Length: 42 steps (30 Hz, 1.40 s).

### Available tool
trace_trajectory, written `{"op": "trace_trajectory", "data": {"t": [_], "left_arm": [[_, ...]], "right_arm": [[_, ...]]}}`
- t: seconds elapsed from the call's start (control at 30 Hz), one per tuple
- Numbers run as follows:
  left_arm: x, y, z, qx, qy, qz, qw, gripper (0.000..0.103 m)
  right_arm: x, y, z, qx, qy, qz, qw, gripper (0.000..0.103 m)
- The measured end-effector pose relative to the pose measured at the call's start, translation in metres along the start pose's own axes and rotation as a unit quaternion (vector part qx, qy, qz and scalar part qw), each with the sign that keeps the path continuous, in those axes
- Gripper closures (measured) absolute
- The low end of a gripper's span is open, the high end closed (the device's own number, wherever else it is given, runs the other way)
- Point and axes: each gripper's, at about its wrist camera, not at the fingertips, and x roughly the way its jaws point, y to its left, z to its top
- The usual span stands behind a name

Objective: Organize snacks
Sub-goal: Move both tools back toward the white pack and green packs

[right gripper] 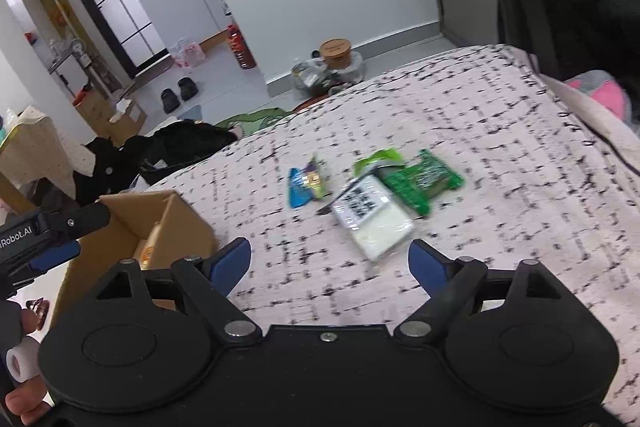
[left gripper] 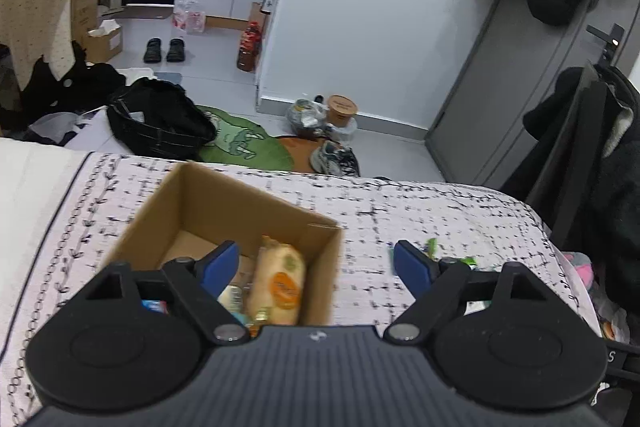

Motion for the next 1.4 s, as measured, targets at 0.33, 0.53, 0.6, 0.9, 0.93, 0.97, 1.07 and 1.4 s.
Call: {"op": "trace_trajectory", "data": {"t": [0.33, 0.53, 0.6, 0.9, 0.93, 0.97, 1.07, 1.4], "left_arm": [[0.013, -0.04, -0.01, 0.02, 0.012, -0.019, 0.9996, 0.017], [0.028, -0.06, -0.018, 0.027, 0.027, -0.027, 0.9989, 0.017], [0.034, -0.065, -0.02, 0.027, 0.033, -0.027, 0.9987, 0.017], [0.065, -0.088, -0.031, 0.024, 0.063, -0.032, 0.9972, 0.017], [0.068, -0.091, -0.032, 0.026, 0.066, -0.033, 0.9969, 0.017], [0.071, -0.094, -0.033, 0.028, 0.069, -0.035, 0.9966, 0.017], [0.084, -0.104, -0.037, 0.03, 0.081, -0.037, 0.9955, 0.017], [0.13, -0.131, -0.043, 0.036, 0.122, -0.052, 0.9905, 0.017]], "right_arm": [[-0.012, -0.034, 0.005, 0.002, -0.015, -0.027, 1.0, 0.013], [-0.01, -0.056, 0.006, 0.015, -0.014, -0.034, 0.999, 0.013], [-0.008, -0.059, 0.006, 0.016, -0.014, -0.035, 0.999, 0.013], [0.004, -0.075, 0.009, 0.031, -0.004, -0.039, 0.999, 0.018], [0.005, -0.078, 0.01, 0.033, -0.003, -0.04, 0.999, 0.018], [0.007, -0.08, 0.01, 0.035, -0.001, -0.041, 0.999, 0.018], [0.012, -0.085, 0.012, 0.042, 0.003, -0.044, 0.998, 0.019], [0.037, -0.106, 0.026, 0.06, 0.022, -0.069, 0.996, 0.027]]}}
